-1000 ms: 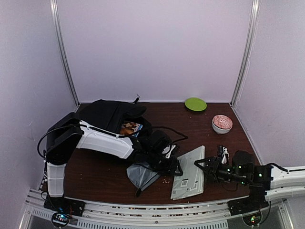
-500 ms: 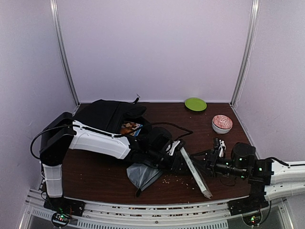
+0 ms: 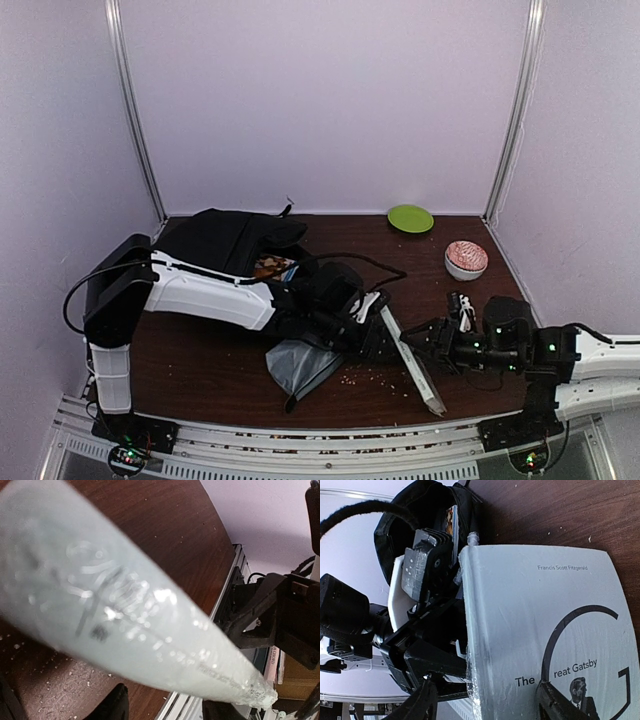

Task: Pack the student bag
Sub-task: Pick up the book from the center of the board.

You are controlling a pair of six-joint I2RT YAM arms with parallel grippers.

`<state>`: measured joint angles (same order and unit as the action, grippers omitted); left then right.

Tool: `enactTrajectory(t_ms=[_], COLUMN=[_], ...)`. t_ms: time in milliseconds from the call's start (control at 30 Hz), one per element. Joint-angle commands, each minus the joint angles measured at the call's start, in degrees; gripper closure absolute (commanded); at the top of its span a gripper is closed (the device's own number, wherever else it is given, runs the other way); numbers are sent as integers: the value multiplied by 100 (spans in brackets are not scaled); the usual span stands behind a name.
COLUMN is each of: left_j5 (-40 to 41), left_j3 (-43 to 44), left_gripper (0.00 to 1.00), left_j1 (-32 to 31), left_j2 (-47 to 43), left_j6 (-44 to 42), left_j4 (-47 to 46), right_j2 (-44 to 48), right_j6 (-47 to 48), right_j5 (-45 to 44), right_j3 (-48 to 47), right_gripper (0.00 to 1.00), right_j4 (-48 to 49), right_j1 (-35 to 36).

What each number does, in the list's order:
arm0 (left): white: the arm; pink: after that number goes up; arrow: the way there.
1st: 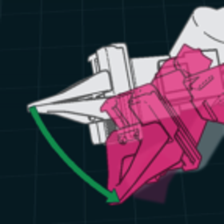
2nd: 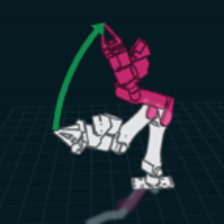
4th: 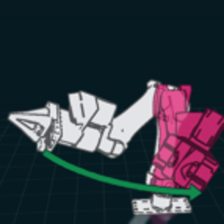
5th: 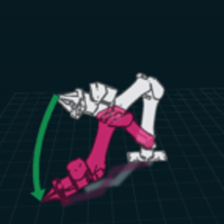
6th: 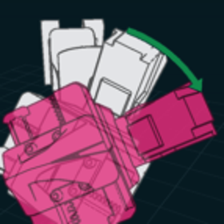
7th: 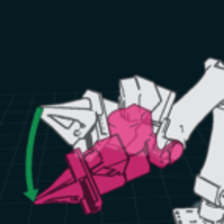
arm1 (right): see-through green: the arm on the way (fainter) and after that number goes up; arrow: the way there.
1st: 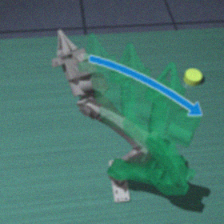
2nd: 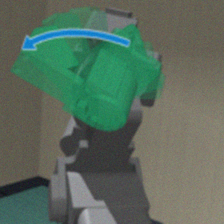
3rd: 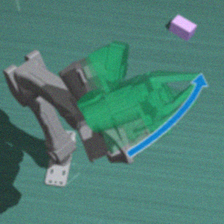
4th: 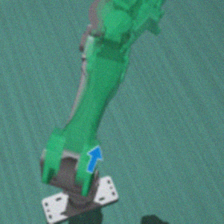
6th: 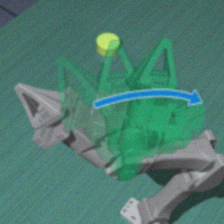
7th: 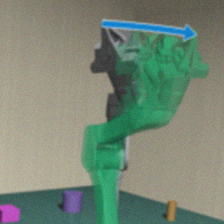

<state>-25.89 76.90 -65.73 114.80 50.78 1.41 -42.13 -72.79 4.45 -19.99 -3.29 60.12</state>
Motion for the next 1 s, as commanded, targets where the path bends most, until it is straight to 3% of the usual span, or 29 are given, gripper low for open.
enactTrajectory(t_ms=[0, 233, 600, 967], left_j5=[-17, -60, -210, -239], left_j3=[496, 849, 1513, 1652], left_gripper=[48, 48, 48, 48], left_j1=[-10, 8, 51, 156], left_j2=[49, 242, 682, 766], left_j6=[-180, -257, -301, -357], left_j4=[-282, -106, 76, 184], right_j2=[56, 221, 426, 301], right_j6=[256, 540, 1089, 1603], right_j5=[141, 100, 86, -165], right_j3=[-200, -402, -756, -1060], right_gripper=[32, 28, 30, 45], right_j4=[-518, -1194, -2509, -3578], right_j1=[36, 18, 18, 22])
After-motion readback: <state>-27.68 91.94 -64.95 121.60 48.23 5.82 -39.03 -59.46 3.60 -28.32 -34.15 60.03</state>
